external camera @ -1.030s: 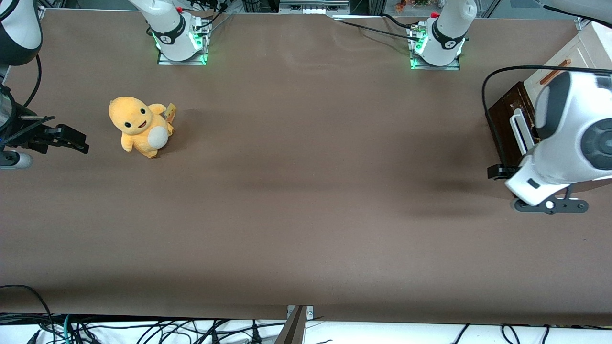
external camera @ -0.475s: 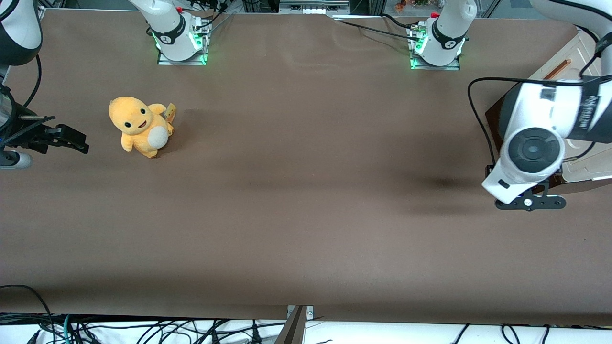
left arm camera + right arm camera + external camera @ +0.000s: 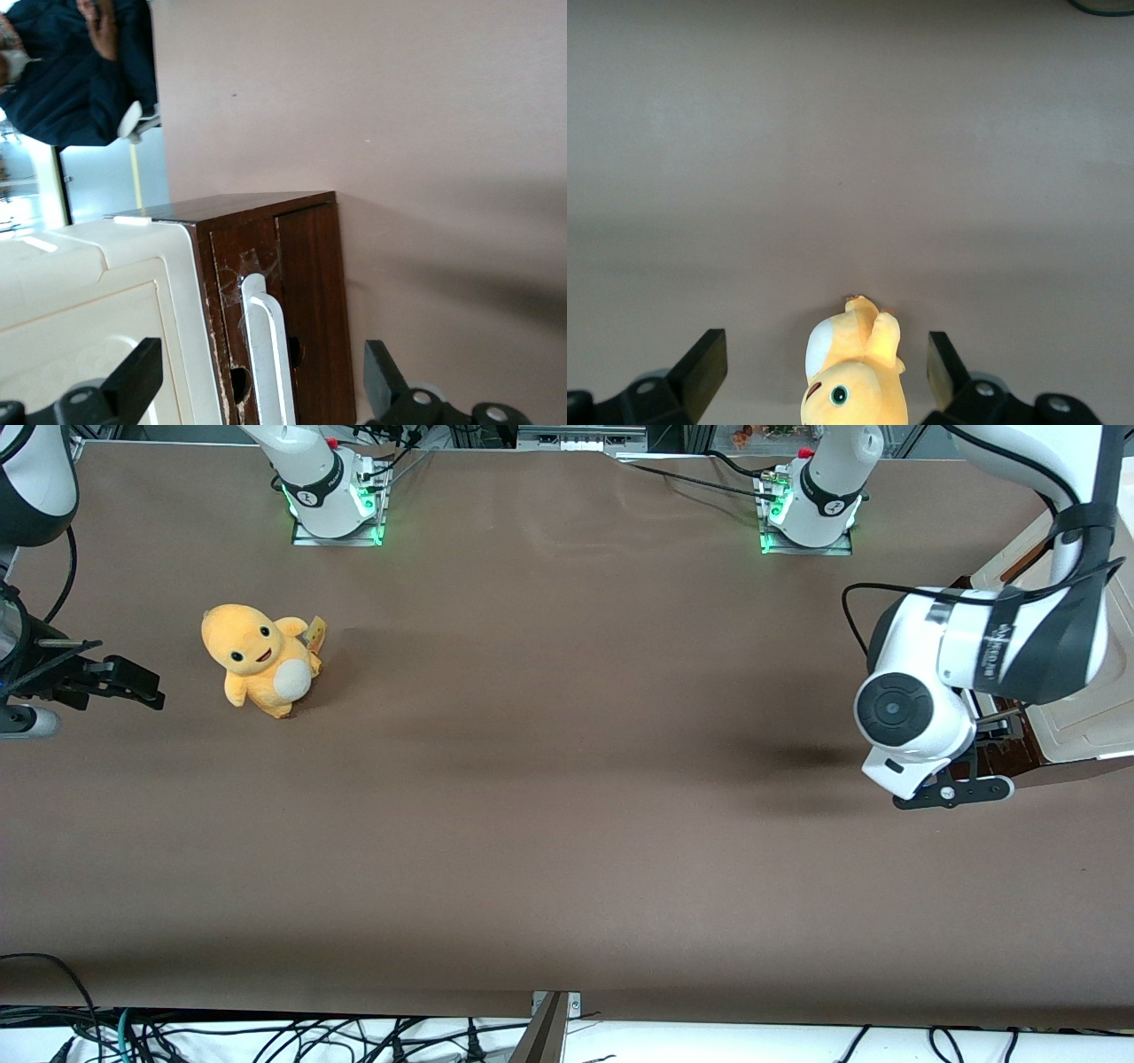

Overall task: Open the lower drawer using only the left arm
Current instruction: 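Move the open left gripper down toward the white drawer handle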

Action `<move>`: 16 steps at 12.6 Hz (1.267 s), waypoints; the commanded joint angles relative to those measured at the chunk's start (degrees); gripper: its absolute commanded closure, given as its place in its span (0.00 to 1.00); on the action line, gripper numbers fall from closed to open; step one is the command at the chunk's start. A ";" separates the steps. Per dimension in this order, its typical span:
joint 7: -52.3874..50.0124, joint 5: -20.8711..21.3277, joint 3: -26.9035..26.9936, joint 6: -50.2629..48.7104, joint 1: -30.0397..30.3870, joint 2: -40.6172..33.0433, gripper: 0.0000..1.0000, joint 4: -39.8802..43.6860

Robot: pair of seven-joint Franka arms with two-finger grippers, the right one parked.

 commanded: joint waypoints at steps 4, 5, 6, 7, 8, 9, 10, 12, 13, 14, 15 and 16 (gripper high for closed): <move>-8.57 6.27 -1.62 0.87 0.38 -2.30 0.00 -8.94; -10.50 7.16 -1.62 0.87 0.38 -2.22 0.00 -10.17; -12.00 7.25 -1.62 0.87 0.29 -2.04 0.00 -10.97; -13.06 7.26 -1.62 0.61 0.20 -1.78 0.00 -11.32; -14.20 7.26 -1.62 0.26 -0.06 -1.69 0.00 -12.20; -16.12 8.56 -1.62 0.26 -0.24 -1.69 0.00 -13.51; -18.58 10.57 -1.62 0.17 -0.24 -1.60 0.00 -15.18; -21.49 11.65 -1.62 0.17 -0.24 -0.81 0.00 -16.34; -22.03 11.65 -1.62 0.08 -0.24 -0.55 0.00 -16.60; -22.82 11.91 -1.62 -0.44 -0.33 -0.20 0.00 -16.69; -24.30 12.61 -1.62 -1.14 -0.33 0.59 0.00 -16.69; -26.06 12.88 -1.62 -1.41 -0.33 1.29 0.00 -16.69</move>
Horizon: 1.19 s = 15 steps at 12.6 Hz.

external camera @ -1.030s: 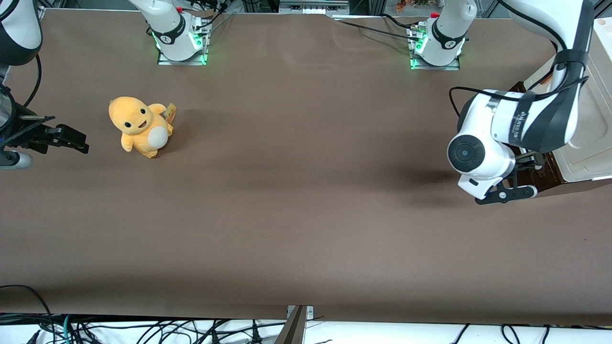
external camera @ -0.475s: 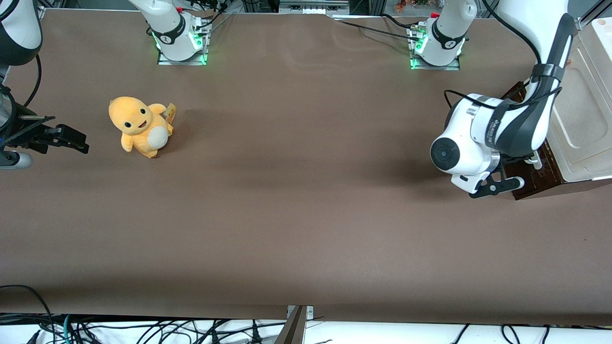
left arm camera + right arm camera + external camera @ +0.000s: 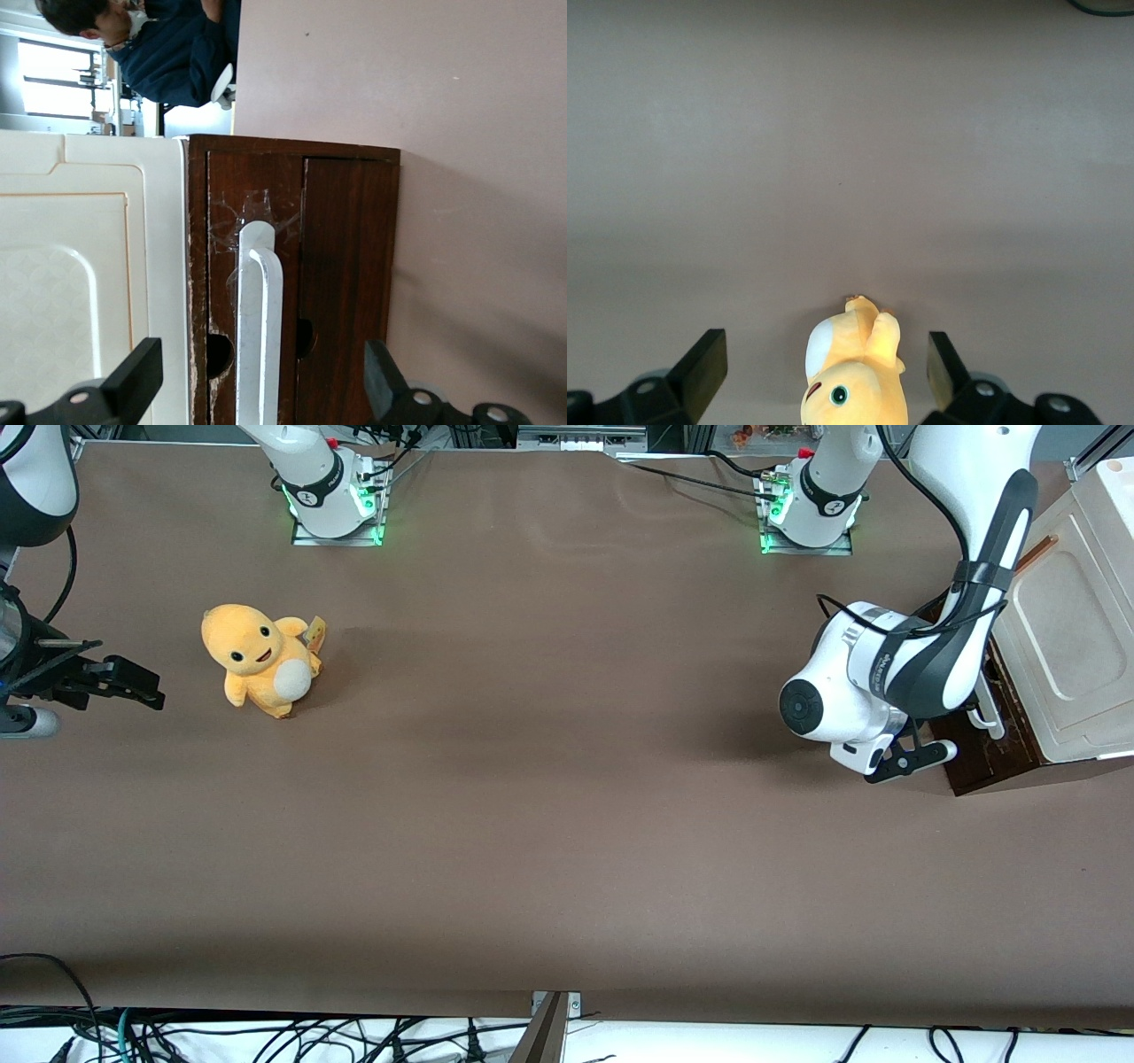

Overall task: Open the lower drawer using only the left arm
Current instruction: 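Move the open left gripper down toward the white drawer handle, then align the left gripper fingers around the white handle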

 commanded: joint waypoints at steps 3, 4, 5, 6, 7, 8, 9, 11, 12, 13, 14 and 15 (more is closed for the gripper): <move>-4.40 3.08 -0.24 -1.82 -0.11 1.80 0.00 -0.83; -4.48 4.31 -0.24 -3.22 -0.11 2.59 0.00 -0.91; -5.18 5.10 -0.24 -4.28 -0.11 3.03 0.00 -1.26; -5.53 5.55 -0.24 -4.55 -0.11 3.30 0.00 -2.22; -5.71 6.42 -0.24 -4.64 -0.11 3.56 0.00 -3.28; -5.98 6.78 -0.24 -4.64 -0.11 3.74 0.00 -3.98; -6.85 6.87 -0.24 -5.07 -0.11 4.18 0.00 -4.51; -7.12 7.13 -0.24 -6.83 -0.11 4.88 0.00 -4.52; -7.03 7.13 -0.24 -7.53 -0.11 4.88 0.00 -4.52; -7.03 7.13 -0.24 -7.97 -0.11 4.97 0.00 -4.52; -6.95 7.13 -0.24 -8.41 -0.03 5.15 0.00 -4.61; -7.03 7.13 -0.24 -8.85 0.06 5.32 0.00 -4.61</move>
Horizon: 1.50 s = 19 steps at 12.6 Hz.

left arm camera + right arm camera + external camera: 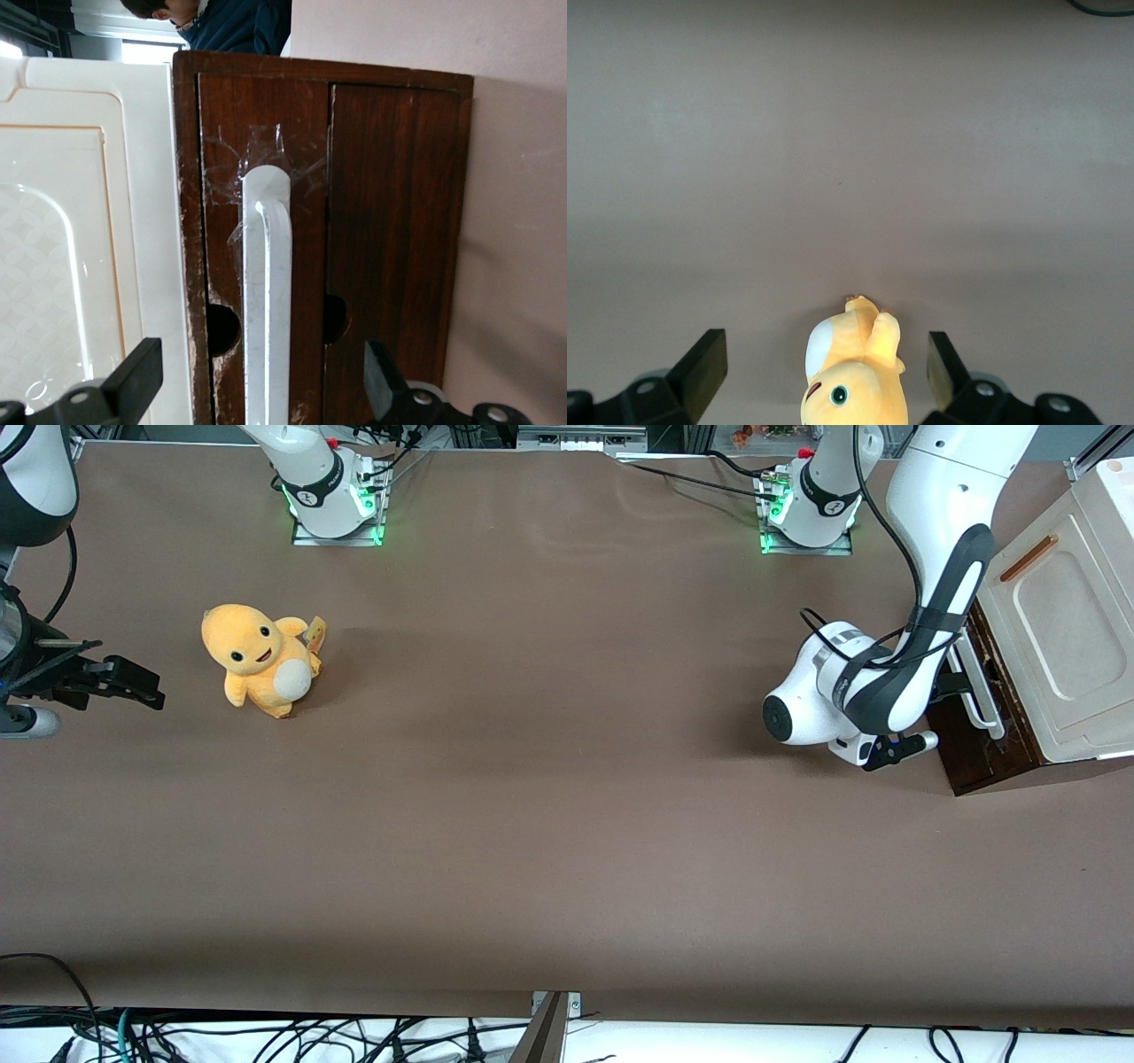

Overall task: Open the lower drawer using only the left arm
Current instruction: 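Align the left gripper fingers around the white handle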

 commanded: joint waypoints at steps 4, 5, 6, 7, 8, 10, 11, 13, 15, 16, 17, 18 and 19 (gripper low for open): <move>-0.77 1.76 -0.15 -2.17 0.32 0.20 0.00 -2.03; -0.77 1.76 -0.15 -2.34 0.41 0.20 0.00 -2.38; -0.86 1.76 -0.15 -2.34 0.41 0.29 0.00 -2.47; -1.29 1.76 -0.07 -2.69 0.50 0.64 0.00 -2.47; -1.82 1.93 -0.07 -3.22 0.59 1.16 0.00 -2.47; -3.40 4.65 -0.07 -3.49 0.68 1.43 0.00 -3.26; -4.36 5.79 0.02 -3.49 0.76 1.87 0.00 -3.26; -6.04 7.20 0.02 -3.49 0.76 2.14 0.00 -3.26; -6.22 7.30 0.11 -3.49 0.85 2.57 0.00 -3.26; -6.31 7.30 0.20 -3.49 0.85 2.58 0.00 -3.26; -6.83 7.30 0.37 -3.49 0.85 2.58 0.00 -3.26; -7.27 7.30 0.55 -3.49 0.94 2.58 0.06 -3.26; -7.62 8.52 0.64 -3.49 1.29 2.58 0.06 -3.26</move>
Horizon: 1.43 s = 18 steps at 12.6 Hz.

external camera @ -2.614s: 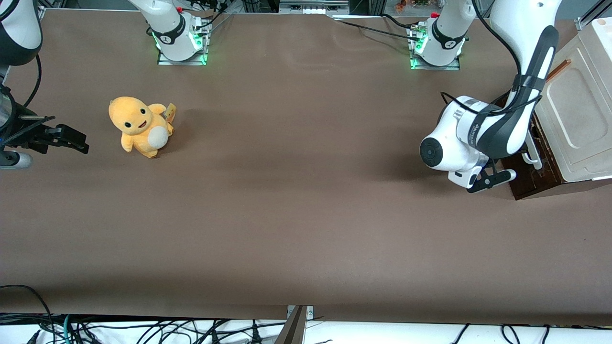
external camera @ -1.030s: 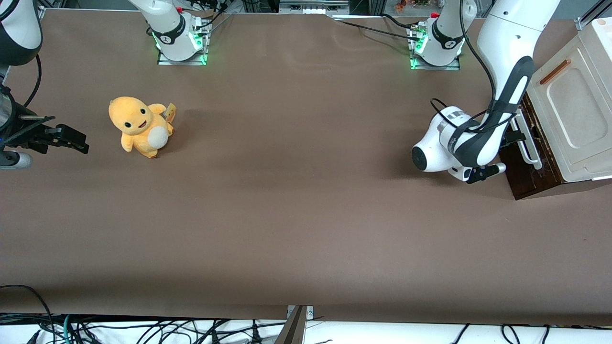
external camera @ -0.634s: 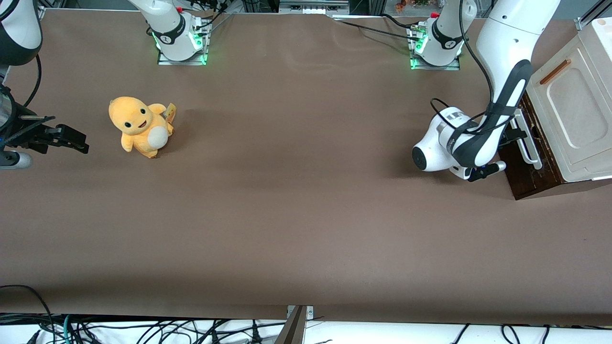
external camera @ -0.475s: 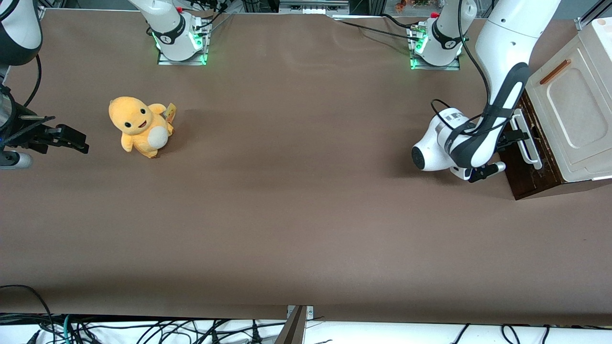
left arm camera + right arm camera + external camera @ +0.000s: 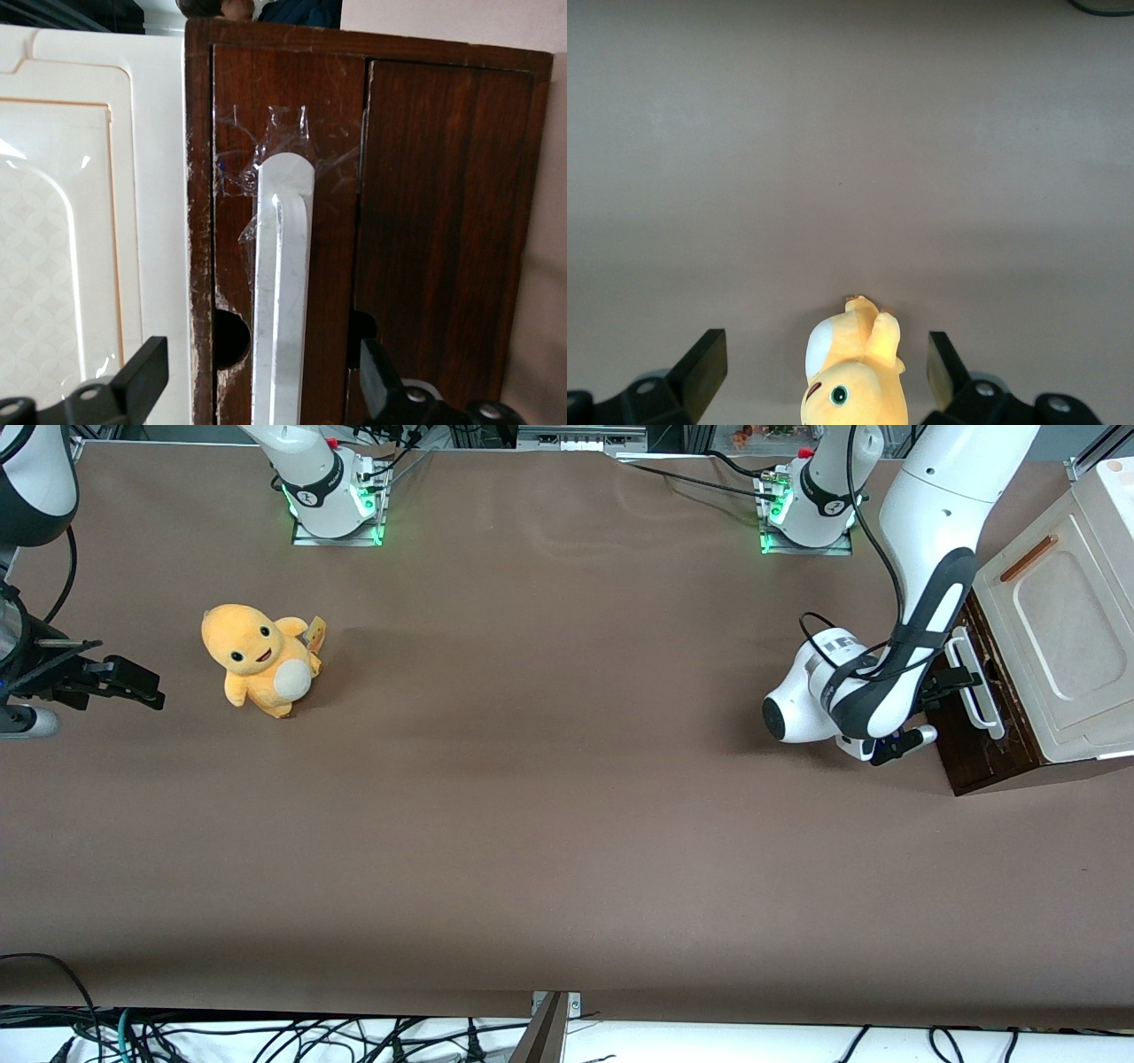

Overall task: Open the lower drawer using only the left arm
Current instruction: 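Align the left gripper fingers around the white handle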

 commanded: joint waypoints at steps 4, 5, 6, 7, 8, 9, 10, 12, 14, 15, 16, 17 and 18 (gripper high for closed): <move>-1.39 3.56 -0.09 -0.93 1.14 0.09 0.08 -0.43; -2.26 3.82 0.00 -0.84 1.23 0.35 0.10 -0.43; -3.49 4.69 0.00 -0.93 1.23 1.05 0.13 -0.43; -4.46 4.87 0.09 -0.93 1.40 1.58 0.14 -0.43; -4.47 4.96 0.09 -0.93 1.58 1.59 0.15 -0.34; -4.47 4.96 0.09 -0.93 1.58 1.59 0.18 -0.34; -4.55 4.96 0.17 -0.93 1.58 1.67 0.22 -0.34; -4.47 4.96 0.09 -0.93 1.58 1.76 0.28 -0.34; -4.47 4.96 0.17 -0.93 1.58 1.85 0.33 -0.25; -4.55 4.96 0.09 -0.93 1.58 2.11 0.33 -0.25; -4.56 4.96 0.17 -0.93 1.58 2.20 0.36 -0.25; -4.56 4.96 0.17 -0.93 1.58 2.29 0.41 -0.16; -4.47 4.96 0.09 -0.93 1.58 2.29 0.41 -0.08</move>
